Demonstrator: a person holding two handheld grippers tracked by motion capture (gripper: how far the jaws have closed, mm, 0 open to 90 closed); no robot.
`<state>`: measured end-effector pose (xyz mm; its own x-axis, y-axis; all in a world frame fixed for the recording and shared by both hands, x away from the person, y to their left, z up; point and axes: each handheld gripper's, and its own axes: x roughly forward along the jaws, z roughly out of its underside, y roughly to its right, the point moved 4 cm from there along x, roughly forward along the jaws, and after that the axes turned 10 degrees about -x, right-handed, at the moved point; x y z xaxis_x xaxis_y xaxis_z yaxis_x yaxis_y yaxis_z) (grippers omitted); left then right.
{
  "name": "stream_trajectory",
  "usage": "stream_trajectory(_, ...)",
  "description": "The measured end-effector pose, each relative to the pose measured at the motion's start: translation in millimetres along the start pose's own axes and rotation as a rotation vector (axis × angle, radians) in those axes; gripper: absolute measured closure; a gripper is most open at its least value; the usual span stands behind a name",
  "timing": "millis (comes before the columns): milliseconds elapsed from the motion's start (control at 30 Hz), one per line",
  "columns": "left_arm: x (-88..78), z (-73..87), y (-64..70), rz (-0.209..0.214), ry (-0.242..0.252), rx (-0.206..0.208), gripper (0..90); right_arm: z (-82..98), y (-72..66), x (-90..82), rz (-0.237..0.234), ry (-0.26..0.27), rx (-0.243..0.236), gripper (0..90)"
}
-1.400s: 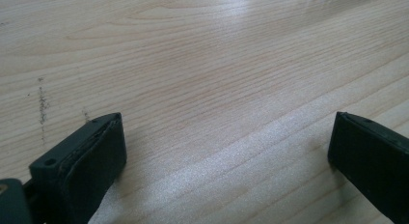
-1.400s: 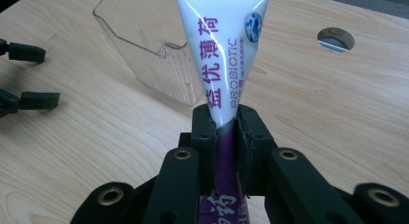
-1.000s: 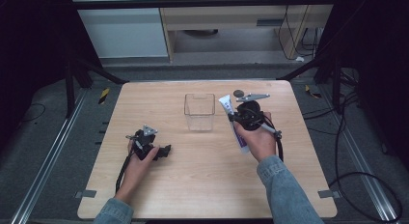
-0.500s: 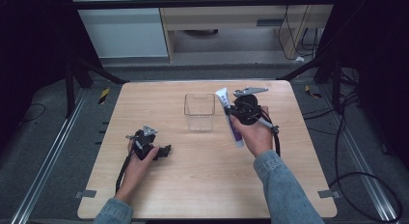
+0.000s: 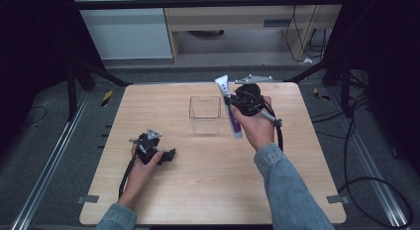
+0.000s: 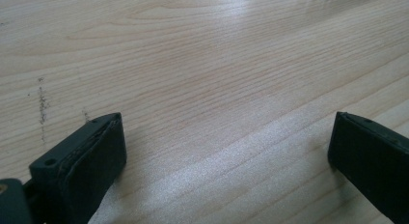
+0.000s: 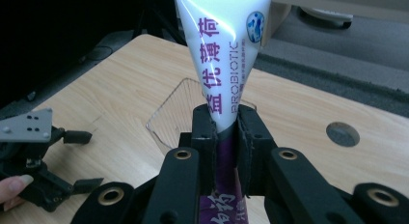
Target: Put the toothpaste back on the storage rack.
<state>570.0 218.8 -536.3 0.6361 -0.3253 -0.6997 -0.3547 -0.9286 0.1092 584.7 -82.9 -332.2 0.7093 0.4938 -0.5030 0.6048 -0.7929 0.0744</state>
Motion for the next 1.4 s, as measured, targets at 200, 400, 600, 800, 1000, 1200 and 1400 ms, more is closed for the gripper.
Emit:
stream_trajectory(200, 0.0, 0.0, -0.1, 0.001, 0.0, 0.001, 0.0, -14.4, -2.6, 4.5, 0.006, 0.026, -0.015, 79.6)
stream_trajectory(400, 0.0, -0.1, -0.1, 0.0, 0.001, 0.002, 0.0, -27.8, -3.8, 11.1, 0.007, 0.087, -0.014, 79.5)
stream_trajectory(600, 0.1, -0.1, -0.1, 0.0, 0.001, 0.002, 0.0, -42.2, -7.3, 17.2, 0.011, 0.143, -0.022, 79.5)
stream_trajectory(800, 0.2, -0.4, -0.3, 0.0, 0.0, 0.005, 0.0, -58.7, -5.7, 26.9, 0.034, 0.17, -0.026, 79.5)
stream_trajectory(1000, 0.2, -0.4, -0.3, 0.0, 0.0, 0.004, 0.0, -64.4, -1.6, 37.9, 0.055, 0.169, -0.026, 79.5)
stream_trajectory(1200, 0.3, -0.3, -0.1, 0.001, 0.0, 0.002, 0.0, -66.5, 0.2, 46.7, 0.08, 0.182, -0.014, 79.5)
stream_trajectory(1400, 0.3, -0.3, -0.1, 0.001, 0.0, 0.002, 0.0, -70.8, -2.8, 51.9, 0.078, 0.198, -0.018, 79.5)
